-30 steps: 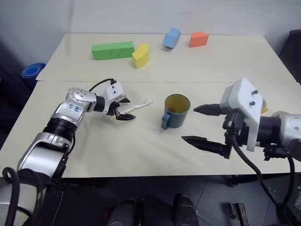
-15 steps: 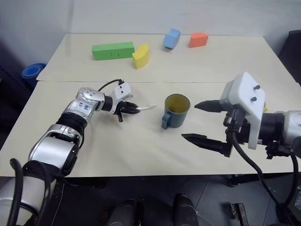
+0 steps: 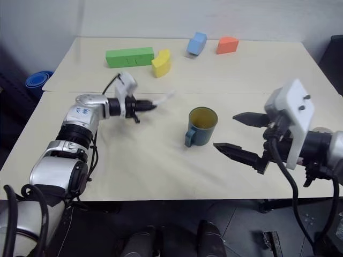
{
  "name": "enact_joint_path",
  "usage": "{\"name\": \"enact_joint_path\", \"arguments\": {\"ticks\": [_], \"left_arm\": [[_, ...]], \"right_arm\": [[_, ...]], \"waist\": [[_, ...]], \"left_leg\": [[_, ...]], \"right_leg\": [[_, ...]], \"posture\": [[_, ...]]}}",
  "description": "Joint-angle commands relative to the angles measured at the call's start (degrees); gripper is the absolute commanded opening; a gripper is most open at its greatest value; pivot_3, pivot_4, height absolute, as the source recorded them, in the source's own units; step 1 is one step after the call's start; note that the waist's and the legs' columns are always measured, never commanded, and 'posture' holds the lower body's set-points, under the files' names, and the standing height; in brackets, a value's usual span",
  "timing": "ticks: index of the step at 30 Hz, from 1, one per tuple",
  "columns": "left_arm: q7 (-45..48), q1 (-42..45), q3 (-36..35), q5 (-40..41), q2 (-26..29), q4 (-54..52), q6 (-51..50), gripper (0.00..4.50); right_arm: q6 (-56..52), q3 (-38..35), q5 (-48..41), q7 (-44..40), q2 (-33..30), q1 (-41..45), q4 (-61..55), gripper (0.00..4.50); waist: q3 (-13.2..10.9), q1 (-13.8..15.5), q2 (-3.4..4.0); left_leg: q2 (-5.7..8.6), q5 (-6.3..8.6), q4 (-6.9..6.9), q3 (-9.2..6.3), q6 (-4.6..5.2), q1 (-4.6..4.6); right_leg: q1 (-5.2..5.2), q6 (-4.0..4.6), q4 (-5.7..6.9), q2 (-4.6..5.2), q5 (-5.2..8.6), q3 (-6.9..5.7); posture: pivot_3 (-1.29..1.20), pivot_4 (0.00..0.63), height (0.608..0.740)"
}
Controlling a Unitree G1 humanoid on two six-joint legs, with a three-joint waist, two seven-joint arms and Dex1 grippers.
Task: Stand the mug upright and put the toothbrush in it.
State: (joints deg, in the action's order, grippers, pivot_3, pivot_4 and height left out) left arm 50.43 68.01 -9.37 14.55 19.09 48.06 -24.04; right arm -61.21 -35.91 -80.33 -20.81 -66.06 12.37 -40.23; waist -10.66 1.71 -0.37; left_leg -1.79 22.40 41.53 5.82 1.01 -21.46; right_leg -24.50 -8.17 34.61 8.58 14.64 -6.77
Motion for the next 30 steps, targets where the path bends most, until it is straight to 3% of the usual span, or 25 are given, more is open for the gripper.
{"name": "enact_joint_path", "arguments": {"ticks": [1, 5, 13, 22, 30], "left_arm": [[-6.09, 3.49, -6.97, 11.71, -5.59, -11.36, -10.63, 0.18], [-11.63, 3.97, -9.12, 17.12, -12.87, -18.47, -11.53, 0.18], [-17.74, 3.86, -6.81, 16.7, -22.17, -16.0, -4.8, 0.18], [-16.7, -4.6, 1.66, 12.44, -27.68, -18.99, 1.74, 0.18], [-16.48, -7.25, 4.7, 10.21, -29.99, -16.88, 7.78, 0.18]], "right_arm": [[1.81, -3.45, -1.03, 4.02, 1.58, -2.1, -0.65, 4.5], [2.93, -4.59, -1.34, 6.73, 2.44, -4.74, -1.2, 4.5], [4.22, -5.82, -0.49, 7.87, 1.99, -7.33, -0.91, 4.5], [4.65, -7.76, 1.0, 7.43, 1.69, -8.73, -0.01, 4.5], [4.62, -7.88, 0.37, 7.3, 1.28, -8.87, 0.08, 4.5]], "waist": [[-0.01, 0.17, -0.04], [-0.02, -0.08, -0.04], [-0.02, -0.1, -0.05], [-0.02, 0.55, -0.05], [-0.02, 1.35, -0.05]], "left_leg": [[0.0, 0.0, 0.05, -0.06, 0.0, -0.06], [0.02, 0.0, 0.07, -0.07, 0.0, -0.05], [0.02, -0.01, 0.03, 0.05, -0.01, 0.0], [0.04, -0.03, -0.02, 0.16, 0.03, -0.03], [0.04, -0.03, -0.02, 0.22, 0.08, -0.04]], "right_leg": [[0.01, -0.01, 0.0, 0.0, 0.0, -0.04], [0.03, -0.03, -0.01, 0.0, -0.02, -0.04], [0.05, -0.02, -0.12, -0.02, -0.02, 0.01], [0.12, -0.01, -0.49, -0.04, -0.02, 0.05], [0.13, 0.01, -0.58, -0.04, -0.04, 0.1]], "posture": [[0.0, 0.15, 0.74], [0.0, 0.15, 0.74], [0.0, 0.15, 0.74], [0.0, 0.15, 0.74], [0.0, 0.15, 0.74]]}}
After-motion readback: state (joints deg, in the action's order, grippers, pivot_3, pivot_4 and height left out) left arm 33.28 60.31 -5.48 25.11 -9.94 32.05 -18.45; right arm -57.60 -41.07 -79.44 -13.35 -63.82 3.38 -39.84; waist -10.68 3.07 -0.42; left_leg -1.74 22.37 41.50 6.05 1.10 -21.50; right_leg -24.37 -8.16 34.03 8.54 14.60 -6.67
